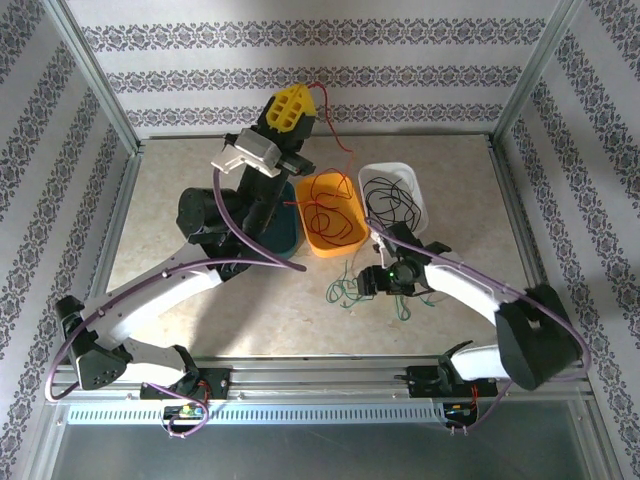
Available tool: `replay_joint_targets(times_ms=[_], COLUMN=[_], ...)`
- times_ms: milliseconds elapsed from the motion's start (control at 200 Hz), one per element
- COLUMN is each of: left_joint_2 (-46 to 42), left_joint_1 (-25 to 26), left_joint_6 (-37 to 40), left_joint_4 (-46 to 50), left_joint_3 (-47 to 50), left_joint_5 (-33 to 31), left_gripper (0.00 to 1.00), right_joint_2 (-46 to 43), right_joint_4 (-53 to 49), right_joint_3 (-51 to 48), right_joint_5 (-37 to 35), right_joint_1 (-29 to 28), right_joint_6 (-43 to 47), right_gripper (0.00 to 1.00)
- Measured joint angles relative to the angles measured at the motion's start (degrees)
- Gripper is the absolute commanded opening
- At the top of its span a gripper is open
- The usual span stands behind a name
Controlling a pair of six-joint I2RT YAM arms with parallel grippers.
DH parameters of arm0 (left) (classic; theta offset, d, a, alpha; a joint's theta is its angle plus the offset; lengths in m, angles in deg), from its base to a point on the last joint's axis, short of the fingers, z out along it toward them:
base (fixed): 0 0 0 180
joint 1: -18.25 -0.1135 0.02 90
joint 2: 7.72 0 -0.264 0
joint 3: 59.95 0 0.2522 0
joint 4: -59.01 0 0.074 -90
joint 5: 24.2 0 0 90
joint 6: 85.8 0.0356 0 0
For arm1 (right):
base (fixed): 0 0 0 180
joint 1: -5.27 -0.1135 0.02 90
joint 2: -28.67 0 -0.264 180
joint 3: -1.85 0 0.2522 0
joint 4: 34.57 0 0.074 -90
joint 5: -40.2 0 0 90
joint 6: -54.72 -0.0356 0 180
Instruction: Untangle the cables
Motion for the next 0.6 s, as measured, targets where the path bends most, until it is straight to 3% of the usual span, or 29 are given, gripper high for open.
replay_joint_targets(times_ms=[65, 300, 600], left_joint_2=[1.31, 8.15, 10.56], left_joint_1=[-0.35, -5.31, -11.54], left_joint_6=[0.20, -1.62, -8.37], left_joint_4=[0.22, 1.79, 1.77], left_joint_3=[-0.17, 0.31, 0.87], left_joint_5=[-0.46, -3.32, -5.97], left_gripper=[0.00, 0.00, 0.00], right_joint_2=[-4.31, -16.41, -23.96], right_joint_4=[0.85, 4.46, 5.29], right_joint_3=[0.00, 0.48, 0.22], right_joint_5=[0.13, 0.85, 0.33], right_joint_1=[0.76, 3.23, 4.02], right_joint_6=[-0.24, -1.86, -3.61], right_gripper=[0.98, 0.98, 0.98])
